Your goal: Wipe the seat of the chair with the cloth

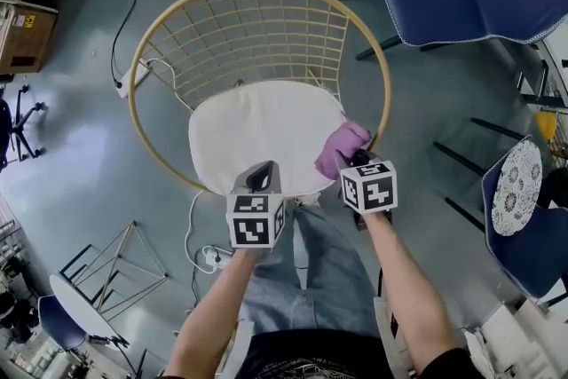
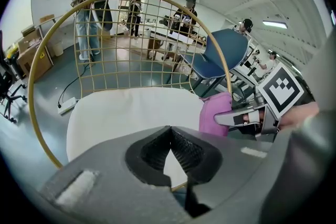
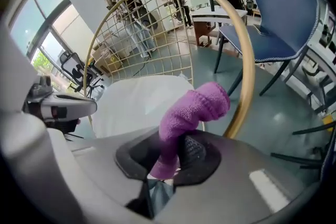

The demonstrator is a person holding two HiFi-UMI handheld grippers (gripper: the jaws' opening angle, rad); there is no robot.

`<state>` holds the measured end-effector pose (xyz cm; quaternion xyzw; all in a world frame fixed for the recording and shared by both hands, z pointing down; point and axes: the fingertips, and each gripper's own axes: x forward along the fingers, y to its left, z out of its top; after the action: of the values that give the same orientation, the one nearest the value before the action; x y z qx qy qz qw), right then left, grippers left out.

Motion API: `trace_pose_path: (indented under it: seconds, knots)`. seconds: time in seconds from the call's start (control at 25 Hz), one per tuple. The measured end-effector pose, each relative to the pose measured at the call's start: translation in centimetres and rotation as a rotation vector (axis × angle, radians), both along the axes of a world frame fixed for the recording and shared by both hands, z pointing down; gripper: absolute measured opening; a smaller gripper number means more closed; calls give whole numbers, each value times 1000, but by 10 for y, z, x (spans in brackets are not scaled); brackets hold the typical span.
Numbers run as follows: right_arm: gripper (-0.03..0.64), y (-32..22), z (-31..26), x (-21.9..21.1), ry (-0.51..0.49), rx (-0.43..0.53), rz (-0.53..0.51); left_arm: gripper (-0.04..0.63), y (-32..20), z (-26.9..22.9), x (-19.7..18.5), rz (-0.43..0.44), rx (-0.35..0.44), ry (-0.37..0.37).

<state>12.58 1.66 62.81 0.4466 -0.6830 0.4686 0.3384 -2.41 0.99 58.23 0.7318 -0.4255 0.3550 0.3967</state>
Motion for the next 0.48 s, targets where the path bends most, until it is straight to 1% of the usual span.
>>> trace_pose_path:
  seconds: [0.04, 0.12, 0.4, 0.48]
  knots:
    - [60, 1, -1, 1, 5, 1, -9, -5, 1, 0, 0, -2, 0, -1]
    - [60, 1, -5, -1, -22, 3, -16, -5, 4, -2, -1, -11, 0, -3]
    - [60, -5, -29, -36, -201, 29, 26, -5, 15, -2, -27, -65, -11, -27]
    - [60, -7, -33, -49, -233, 29, 12, -5, 17, -1, -34, -83, -12, -35]
